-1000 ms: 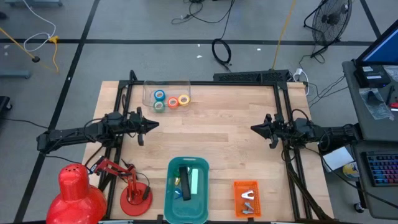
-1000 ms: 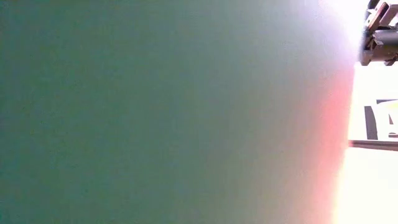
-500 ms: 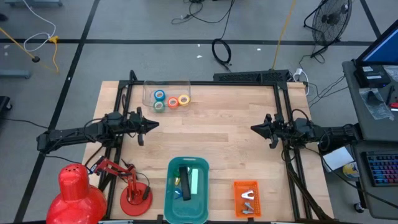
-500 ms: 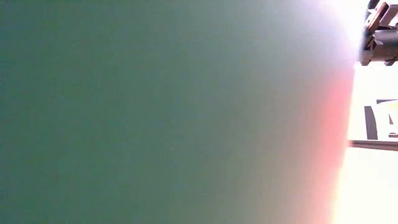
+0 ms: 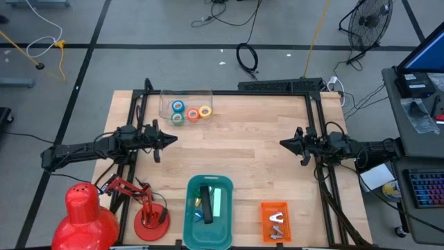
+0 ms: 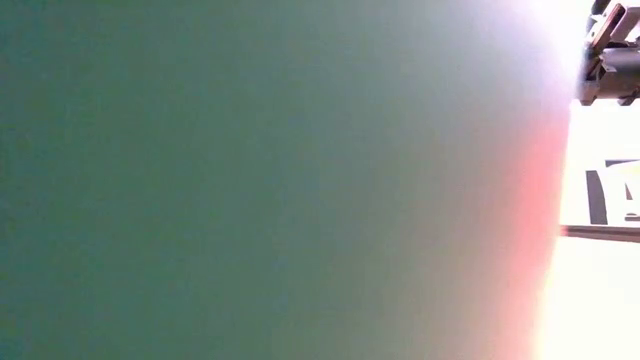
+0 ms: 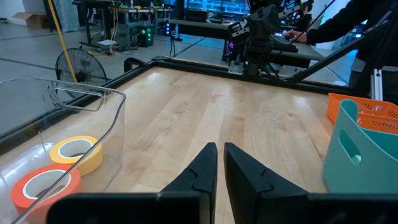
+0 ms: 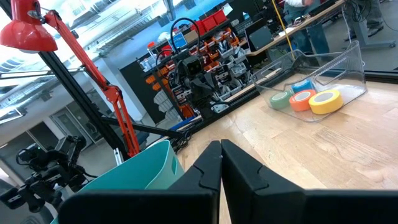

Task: Pick and place Stapler, Stapler remover, tape
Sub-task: Return to Home Position

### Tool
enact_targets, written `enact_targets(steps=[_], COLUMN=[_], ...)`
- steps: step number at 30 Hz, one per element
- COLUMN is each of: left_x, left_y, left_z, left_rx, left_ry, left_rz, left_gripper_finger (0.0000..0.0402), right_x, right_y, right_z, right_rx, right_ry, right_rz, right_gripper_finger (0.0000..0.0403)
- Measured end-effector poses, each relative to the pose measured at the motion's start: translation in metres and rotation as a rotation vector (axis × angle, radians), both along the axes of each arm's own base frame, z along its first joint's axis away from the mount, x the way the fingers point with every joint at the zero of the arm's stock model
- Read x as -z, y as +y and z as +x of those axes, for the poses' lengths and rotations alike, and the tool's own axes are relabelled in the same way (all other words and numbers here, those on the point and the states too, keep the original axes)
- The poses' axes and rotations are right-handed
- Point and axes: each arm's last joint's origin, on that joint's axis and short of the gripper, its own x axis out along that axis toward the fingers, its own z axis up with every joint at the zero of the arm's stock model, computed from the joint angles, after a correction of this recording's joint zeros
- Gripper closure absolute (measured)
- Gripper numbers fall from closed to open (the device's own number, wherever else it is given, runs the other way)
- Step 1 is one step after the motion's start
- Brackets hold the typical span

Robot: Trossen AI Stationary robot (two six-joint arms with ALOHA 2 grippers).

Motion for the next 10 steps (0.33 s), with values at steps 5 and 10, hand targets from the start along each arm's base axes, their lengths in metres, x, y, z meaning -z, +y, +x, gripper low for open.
enact_targets(steps=[5,10], left_x=[0.0000,0.0000], left_y=[0.0000,0.0000], left_z=[0.0000,0.0000], left_rx=[0.000,0.000], left_ry=[0.000,0.000], left_rz=[0.000,0.000], left_gripper_finger=[0.0371,0.0371], right_x=[0.0000,0.0000], right_y=[0.0000,0.0000], right_z=[0.0000,0.0000], right_rx=[0.000,0.000], right_ry=[0.000,0.000], right_rz=[0.000,0.000], right_gripper_finger=[0.0401,0.0399])
